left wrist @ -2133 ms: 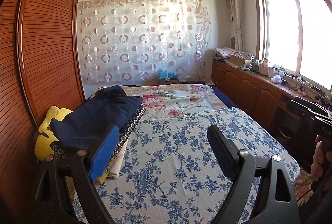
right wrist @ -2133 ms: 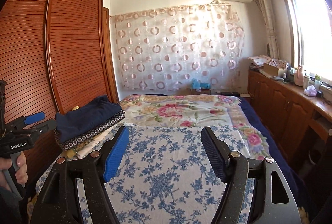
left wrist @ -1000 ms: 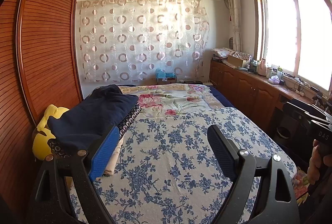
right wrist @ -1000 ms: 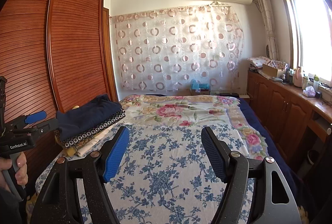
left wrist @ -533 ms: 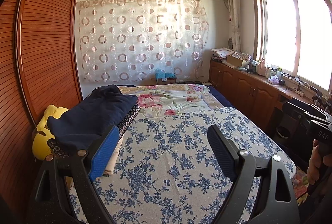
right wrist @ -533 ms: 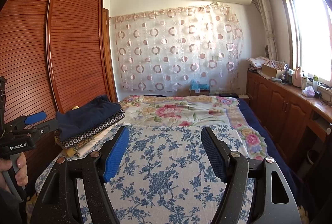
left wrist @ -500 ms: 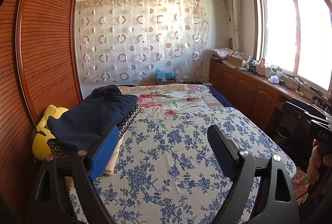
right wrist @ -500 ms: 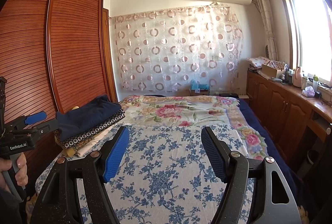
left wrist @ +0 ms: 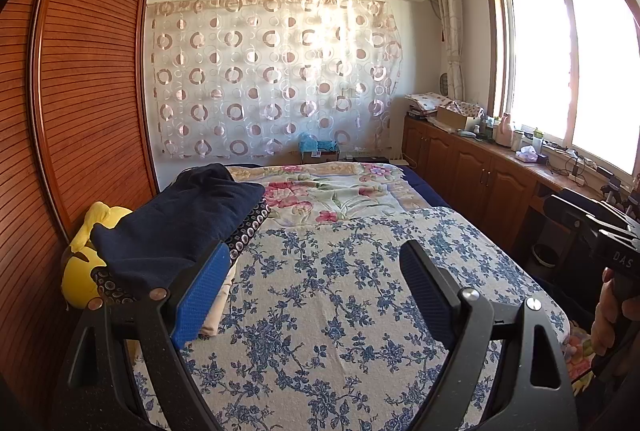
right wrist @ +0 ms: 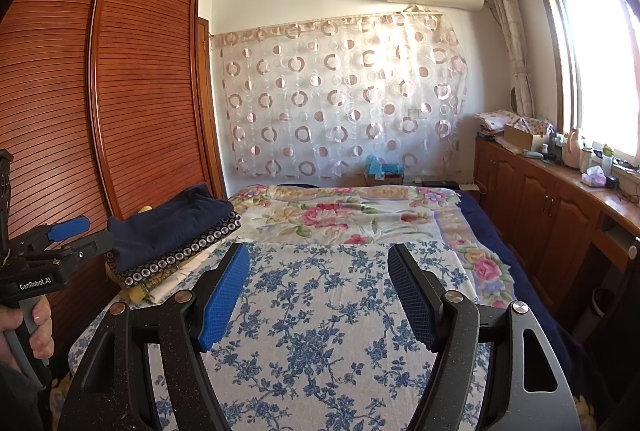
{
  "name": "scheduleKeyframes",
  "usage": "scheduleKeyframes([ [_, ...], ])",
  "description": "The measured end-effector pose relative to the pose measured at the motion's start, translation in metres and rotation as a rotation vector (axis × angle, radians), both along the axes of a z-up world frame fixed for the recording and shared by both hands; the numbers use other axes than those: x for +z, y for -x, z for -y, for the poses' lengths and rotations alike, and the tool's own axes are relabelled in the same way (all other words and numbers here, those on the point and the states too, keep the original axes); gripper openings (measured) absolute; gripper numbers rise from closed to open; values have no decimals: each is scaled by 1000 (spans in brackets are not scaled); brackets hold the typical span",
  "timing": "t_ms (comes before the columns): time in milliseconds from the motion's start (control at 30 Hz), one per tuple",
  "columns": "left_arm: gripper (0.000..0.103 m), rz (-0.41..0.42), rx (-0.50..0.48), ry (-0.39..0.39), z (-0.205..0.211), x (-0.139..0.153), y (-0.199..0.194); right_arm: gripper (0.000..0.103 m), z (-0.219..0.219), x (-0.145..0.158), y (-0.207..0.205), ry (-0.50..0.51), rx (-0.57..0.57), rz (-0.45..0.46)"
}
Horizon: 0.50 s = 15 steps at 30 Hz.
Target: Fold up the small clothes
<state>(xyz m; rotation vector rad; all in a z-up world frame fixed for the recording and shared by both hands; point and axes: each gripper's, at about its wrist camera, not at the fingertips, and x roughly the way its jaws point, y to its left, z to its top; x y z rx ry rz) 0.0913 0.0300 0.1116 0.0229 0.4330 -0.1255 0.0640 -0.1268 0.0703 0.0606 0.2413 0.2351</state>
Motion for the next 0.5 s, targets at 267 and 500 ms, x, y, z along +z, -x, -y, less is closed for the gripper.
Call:
scheduleKeyframes([
  [267, 87, 2, 0, -1, 1, 0, 1, 74, 1, 0, 0, 0, 1, 2],
  [500, 87, 3, 0, 0, 3, 1, 2, 74, 1, -1, 0, -1, 1, 3],
])
